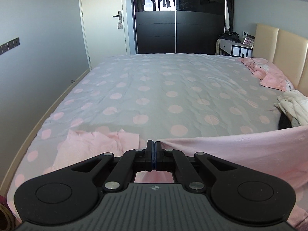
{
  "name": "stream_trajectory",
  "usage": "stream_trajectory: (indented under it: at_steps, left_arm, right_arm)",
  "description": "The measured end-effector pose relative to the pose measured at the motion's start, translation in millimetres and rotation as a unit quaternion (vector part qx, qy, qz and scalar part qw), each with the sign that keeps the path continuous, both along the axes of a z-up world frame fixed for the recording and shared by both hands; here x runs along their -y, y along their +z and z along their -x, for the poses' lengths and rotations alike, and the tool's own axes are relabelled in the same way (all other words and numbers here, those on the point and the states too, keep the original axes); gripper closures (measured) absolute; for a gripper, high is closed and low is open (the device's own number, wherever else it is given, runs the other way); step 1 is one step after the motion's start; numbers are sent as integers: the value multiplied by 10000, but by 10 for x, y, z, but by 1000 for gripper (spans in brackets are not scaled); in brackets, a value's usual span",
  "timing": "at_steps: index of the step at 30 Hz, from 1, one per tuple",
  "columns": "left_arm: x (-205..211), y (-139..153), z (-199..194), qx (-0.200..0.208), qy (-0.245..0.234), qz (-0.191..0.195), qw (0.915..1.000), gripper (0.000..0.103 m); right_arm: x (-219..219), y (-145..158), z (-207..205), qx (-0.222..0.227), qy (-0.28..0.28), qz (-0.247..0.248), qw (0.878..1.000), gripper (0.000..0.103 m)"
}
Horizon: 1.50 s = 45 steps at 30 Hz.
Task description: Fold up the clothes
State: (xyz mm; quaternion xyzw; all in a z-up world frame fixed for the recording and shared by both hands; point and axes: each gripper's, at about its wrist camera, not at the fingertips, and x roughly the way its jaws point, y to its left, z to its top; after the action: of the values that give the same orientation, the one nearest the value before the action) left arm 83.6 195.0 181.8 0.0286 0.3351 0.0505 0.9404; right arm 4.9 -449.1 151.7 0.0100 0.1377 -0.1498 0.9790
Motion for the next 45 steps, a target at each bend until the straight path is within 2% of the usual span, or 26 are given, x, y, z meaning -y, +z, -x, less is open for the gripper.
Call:
stream_trajectory:
  at_steps: [3,6,9,14,18,23,25,27,29,30,31,36,41,45]
  left_arm:
    - [-20,-102,-474,-140,105,-357,9992,103]
    - [-25,-328,-1040,-390,189,-684,9967,103]
    - [-20,-638,-1623,-707,269,-839,9936,103]
    - [126,-1298,-2464,-1161,242,-1396,9831,103]
    - [205,-1825,-2936,-1481,224,-1527,9768,103]
    - [254,-2293,-3279,-1762,164,-1648,9703,103]
    - [236,-2411,-3357,-1854,167,-1614,9692,103]
    - [218,-2485,-3390,-1972,159,-1502,9687,102]
    - [173,-2413,-3333,-1933,97,-1363,9716,94]
    - [149,-2370,-3299,-1905,64,-1293,9731,86]
    - [126,-2328,-3266,-1877,31,-1224,9746,77]
    - [5,-1977,-2943,-1600,-80,-941,9826,61]
    - [22,-1737,-2392,-1599,-379,-638,9843,56]
    - [91,-1783,-2025,-1852,-429,-394,9810,52]
  right_arm:
    - [-110,-106,-492,-304,240,185,9991,91]
    - [-228,-297,-1141,-701,347,315,9964,91]
    - [-375,-557,-1806,-1113,329,741,9905,91]
    - [-477,-1058,-2750,-1618,197,1140,9800,91]
    - [-488,-1555,-3248,-2114,138,1346,9680,91]
    - [-467,-2021,-3565,-2510,90,1372,9582,88]
    - [-459,-2118,-3638,-2600,93,1346,9561,85]
    - [-444,-2178,-3663,-2657,110,1266,9556,74]
    - [-417,-2194,-3661,-2650,107,1117,9577,56]
    - [-412,-2185,-3647,-2619,95,1066,9591,53]
    - [-413,-2161,-3618,-2578,102,1042,9605,51]
    - [-486,-1939,-3337,-2326,216,851,9686,51]
    - [-698,-1714,-2916,-2241,625,476,9714,51]
    - [-907,-1581,-2545,-2311,975,165,9679,50]
